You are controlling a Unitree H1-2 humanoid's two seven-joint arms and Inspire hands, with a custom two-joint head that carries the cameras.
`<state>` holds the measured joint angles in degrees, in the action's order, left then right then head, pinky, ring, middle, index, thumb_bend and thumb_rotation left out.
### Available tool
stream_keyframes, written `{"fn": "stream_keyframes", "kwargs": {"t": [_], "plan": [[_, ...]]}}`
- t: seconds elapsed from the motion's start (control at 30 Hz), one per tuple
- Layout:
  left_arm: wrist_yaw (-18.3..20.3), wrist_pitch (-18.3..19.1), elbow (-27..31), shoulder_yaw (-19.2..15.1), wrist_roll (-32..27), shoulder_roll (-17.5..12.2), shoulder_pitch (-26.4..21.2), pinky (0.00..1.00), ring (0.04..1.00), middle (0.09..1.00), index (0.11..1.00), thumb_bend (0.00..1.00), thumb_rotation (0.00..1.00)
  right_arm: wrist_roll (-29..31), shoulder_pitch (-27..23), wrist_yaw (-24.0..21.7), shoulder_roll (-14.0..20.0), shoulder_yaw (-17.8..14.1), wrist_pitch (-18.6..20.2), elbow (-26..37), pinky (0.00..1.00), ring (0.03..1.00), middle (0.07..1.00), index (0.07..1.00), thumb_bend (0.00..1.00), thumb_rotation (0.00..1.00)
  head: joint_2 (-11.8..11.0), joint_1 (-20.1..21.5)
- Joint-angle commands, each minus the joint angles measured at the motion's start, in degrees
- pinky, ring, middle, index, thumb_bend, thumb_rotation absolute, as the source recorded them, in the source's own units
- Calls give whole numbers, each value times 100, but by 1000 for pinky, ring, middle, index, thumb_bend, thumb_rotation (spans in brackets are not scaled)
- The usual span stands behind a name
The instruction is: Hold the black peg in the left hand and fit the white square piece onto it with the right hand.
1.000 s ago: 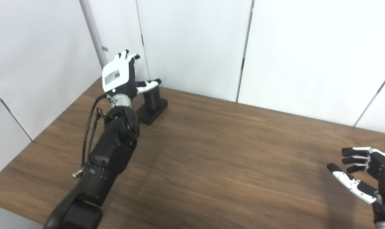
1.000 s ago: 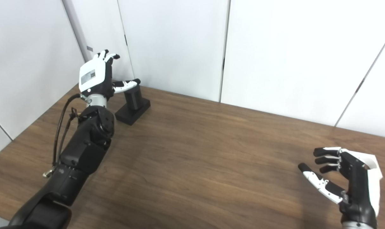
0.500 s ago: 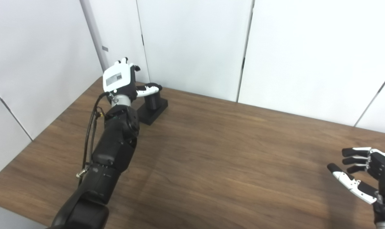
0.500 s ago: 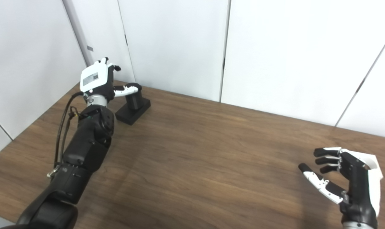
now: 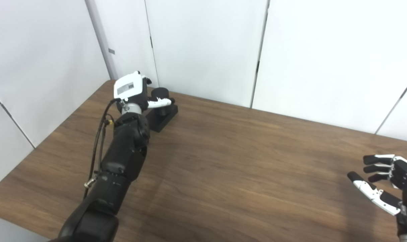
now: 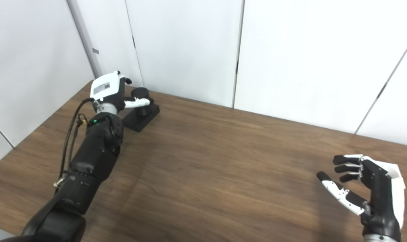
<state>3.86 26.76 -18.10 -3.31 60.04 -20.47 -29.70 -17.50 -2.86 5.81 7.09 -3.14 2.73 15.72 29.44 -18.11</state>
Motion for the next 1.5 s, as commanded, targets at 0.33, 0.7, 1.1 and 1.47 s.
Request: {"fn": "stream_keyframes", "kwargs": {"t": [0.33,0.7,1.1,1.47], "plan": [[-189,15,-336,-57,311,-70,-300,831,970,974,744,977,589,-80,-188,46,20,-61,-9,239,396,522,609,491,493,113,62,9],[-210,16,-567,-90,336,-39,-250,849,964,971,693,975,585,-66,-177,47,7,-70,101,334,389,518,609,491,493,113,104,26],[-221,16,-669,-49,321,-47,-190,827,954,969,705,959,576,-102,-171,52,-1,-50,112,327,396,523,615,491,493,113,160,41],[-230,16,-805,-27,214,27,-146,816,954,967,800,966,579,-101,-179,47,-9,-56,53,297,384,512,607,491,493,113,203,72]]}}
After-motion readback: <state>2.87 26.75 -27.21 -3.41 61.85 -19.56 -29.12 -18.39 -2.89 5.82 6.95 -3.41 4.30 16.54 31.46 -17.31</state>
